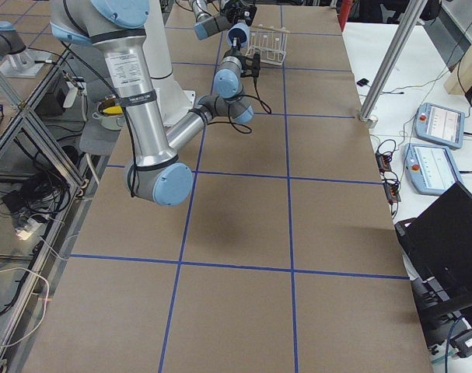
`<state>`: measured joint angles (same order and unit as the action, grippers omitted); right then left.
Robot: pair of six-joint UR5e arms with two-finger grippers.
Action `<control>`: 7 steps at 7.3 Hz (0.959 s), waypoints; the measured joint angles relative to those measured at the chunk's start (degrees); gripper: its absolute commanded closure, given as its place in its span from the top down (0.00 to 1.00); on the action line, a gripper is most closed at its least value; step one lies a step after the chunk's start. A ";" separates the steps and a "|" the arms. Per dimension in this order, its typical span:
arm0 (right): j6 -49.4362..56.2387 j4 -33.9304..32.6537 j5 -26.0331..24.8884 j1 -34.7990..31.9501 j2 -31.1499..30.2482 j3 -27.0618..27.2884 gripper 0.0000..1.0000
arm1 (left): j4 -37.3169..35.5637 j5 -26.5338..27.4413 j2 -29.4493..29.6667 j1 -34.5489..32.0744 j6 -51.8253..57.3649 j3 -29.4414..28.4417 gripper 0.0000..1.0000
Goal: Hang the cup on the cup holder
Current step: 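Bring the cup to center with the right gripper while the left gripper approaches, then grasp the cup base with the left gripper while the right gripper releases and withdraws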
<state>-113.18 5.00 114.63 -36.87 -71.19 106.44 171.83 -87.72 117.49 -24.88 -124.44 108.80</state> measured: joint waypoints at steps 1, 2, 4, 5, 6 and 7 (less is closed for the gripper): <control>0.06 0.03 -0.34 0.24 0.03 0.00 0.00 | 0.02 0.00 0.01 0.34 0.04 0.01 0.97; 0.11 0.07 -0.48 0.33 0.09 -0.03 0.00 | 0.08 0.00 0.02 0.56 0.06 0.09 0.97; 0.21 0.09 -0.69 0.39 0.22 -0.17 0.51 | 0.16 -0.02 0.01 0.83 0.05 0.29 0.01; 0.25 0.13 -0.82 0.40 0.22 -0.28 1.00 | 0.16 -0.12 -0.12 0.86 0.09 0.63 0.00; 0.30 0.15 -0.86 0.33 0.26 -0.29 1.00 | 0.22 -0.26 -0.42 0.95 0.46 1.01 0.00; 0.32 0.17 -0.89 0.19 0.18 -0.22 1.00 | 0.29 -0.45 -0.69 0.96 0.97 1.34 0.00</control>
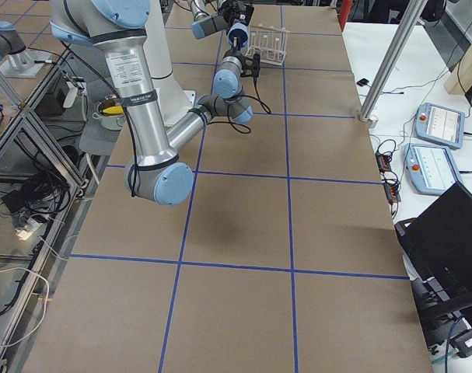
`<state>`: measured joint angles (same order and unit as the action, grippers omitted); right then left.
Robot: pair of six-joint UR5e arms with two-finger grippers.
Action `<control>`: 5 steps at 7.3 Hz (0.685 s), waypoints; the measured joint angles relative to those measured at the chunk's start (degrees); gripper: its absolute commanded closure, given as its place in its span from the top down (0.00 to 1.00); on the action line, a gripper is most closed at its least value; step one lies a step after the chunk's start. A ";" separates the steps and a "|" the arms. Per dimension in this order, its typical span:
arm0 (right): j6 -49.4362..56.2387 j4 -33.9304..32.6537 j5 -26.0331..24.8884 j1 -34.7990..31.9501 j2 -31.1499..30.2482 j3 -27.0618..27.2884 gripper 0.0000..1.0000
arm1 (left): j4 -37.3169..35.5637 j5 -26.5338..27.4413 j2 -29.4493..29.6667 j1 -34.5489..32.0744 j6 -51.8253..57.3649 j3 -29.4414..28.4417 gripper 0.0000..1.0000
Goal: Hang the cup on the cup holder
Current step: 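Grasp the cup base with the left gripper while the right gripper releases and withdraws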
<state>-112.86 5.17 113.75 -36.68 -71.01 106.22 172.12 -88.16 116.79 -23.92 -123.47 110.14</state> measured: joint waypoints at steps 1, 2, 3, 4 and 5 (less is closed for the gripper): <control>0.07 0.01 -0.01 -0.29 -0.10 0.07 1.00 | 0.04 -0.13 -0.08 0.01 0.22 0.16 0.00; 0.21 -0.03 0.03 -1.11 -0.22 0.06 1.00 | -0.02 -0.30 -0.15 0.02 0.29 0.34 0.00; 0.36 -0.53 0.15 -2.79 -0.34 -0.14 1.00 | -0.26 -1.02 -0.16 -0.16 0.32 0.72 0.00; 1.43 -2.31 0.31 -5.64 -0.50 -0.70 1.00 | -0.87 -2.09 -0.12 -0.96 0.38 1.24 0.00; 4.93 -5.34 0.43 -8.39 -0.79 -1.63 1.00 | -1.76 -2.55 -0.04 -2.24 0.55 1.58 0.00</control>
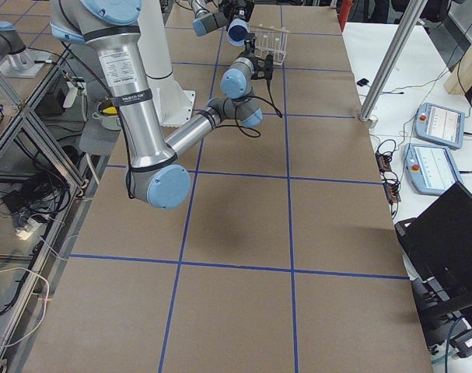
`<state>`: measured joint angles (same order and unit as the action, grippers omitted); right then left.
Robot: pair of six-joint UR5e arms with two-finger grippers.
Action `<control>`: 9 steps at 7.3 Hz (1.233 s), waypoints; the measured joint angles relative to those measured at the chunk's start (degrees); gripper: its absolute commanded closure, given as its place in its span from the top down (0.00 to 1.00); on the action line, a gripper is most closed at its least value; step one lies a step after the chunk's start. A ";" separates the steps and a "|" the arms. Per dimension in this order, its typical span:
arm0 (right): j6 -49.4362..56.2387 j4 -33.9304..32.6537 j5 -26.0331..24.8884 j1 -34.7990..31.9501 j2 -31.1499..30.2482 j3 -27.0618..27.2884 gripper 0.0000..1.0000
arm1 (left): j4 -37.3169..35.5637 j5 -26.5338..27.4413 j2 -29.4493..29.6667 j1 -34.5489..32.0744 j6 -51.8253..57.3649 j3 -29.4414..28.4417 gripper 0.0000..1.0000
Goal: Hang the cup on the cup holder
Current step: 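Grasp the cup base with the left gripper while the right gripper releases and withdraws, then carry the cup with the left gripper over the wire rack's peg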
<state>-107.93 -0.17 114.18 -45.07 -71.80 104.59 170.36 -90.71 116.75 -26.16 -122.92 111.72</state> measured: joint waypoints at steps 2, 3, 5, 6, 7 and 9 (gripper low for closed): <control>13.11 -7.66 0.56 -4.93 -2.83 -1.59 1.00 | -3.28 -0.29 0.28 -3.09 3.52 0.14 0.00; 21.74 -12.56 2.13 -7.72 -5.27 -2.01 1.00 | -6.53 -0.33 0.32 -3.97 7.63 0.21 0.00; 40.02 -27.33 7.74 -14.52 -8.36 -3.13 1.00 | -16.86 -0.47 0.57 -5.58 15.35 1.19 0.00; 48.00 -36.26 9.95 -17.45 -8.64 -3.45 1.00 | -24.10 -1.73 0.65 -7.38 18.68 2.83 0.00; 56.68 -45.89 11.64 -20.02 -8.83 -3.58 1.00 | -33.06 -5.14 0.74 -10.37 23.06 4.77 0.00; 76.50 -66.64 14.74 -25.57 -9.35 -3.61 1.00 | -50.66 -13.62 0.94 -17.46 34.20 6.73 0.00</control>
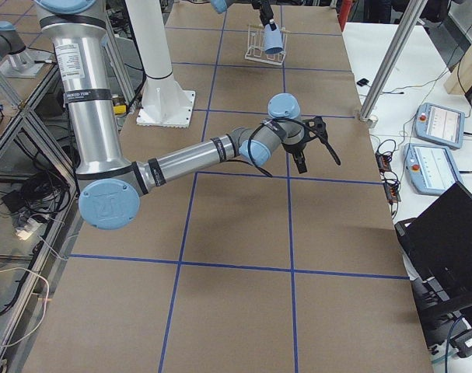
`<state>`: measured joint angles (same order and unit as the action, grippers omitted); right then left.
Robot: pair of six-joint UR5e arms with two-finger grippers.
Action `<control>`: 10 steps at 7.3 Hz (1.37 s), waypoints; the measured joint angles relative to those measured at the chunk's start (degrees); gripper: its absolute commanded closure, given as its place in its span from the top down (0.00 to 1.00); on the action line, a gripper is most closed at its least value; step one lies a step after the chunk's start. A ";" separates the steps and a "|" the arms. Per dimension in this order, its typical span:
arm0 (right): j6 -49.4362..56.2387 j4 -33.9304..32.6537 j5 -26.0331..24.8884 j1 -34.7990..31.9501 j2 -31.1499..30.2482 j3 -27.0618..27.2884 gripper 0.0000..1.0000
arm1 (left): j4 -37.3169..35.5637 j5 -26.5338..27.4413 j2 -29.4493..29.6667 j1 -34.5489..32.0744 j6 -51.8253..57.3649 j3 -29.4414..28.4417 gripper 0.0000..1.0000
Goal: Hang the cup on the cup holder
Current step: 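Carry the cup with the left gripper over the wire rack's peg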
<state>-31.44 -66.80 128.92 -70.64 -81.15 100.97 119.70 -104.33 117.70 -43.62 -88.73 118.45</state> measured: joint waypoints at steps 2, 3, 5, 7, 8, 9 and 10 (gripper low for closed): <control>16.58 -21.96 2.20 -5.17 1.38 0.36 1.00 | -13.08 -3.81 0.05 -4.35 10.16 0.93 0.00; 20.89 -29.47 3.17 -6.89 2.06 0.58 1.00 | -18.55 -4.49 -0.09 -5.41 14.40 1.63 0.00; 22.85 -34.58 3.78 -7.82 2.19 0.49 1.00 | -33.60 -5.01 -0.46 -6.86 25.95 6.02 0.00; 23.02 -34.95 3.74 -7.83 2.24 -0.31 1.00 | -45.60 -4.79 -1.13 -8.34 38.01 8.72 0.00; 22.93 -34.87 3.72 -7.92 1.64 -0.65 1.00 | -47.80 -4.68 -1.88 -8.89 42.26 8.13 0.00; 22.82 -34.85 3.80 -8.15 0.55 -0.91 1.00 | -48.56 -4.68 -2.27 -9.62 45.41 6.24 0.00; 22.85 -34.85 3.93 -8.69 -0.87 -1.05 1.00 | -48.66 -4.76 -2.23 -10.73 48.44 3.70 0.00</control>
<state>-8.59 -101.65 132.84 -79.33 -82.02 99.92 71.04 -109.09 115.47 -54.35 -40.28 122.14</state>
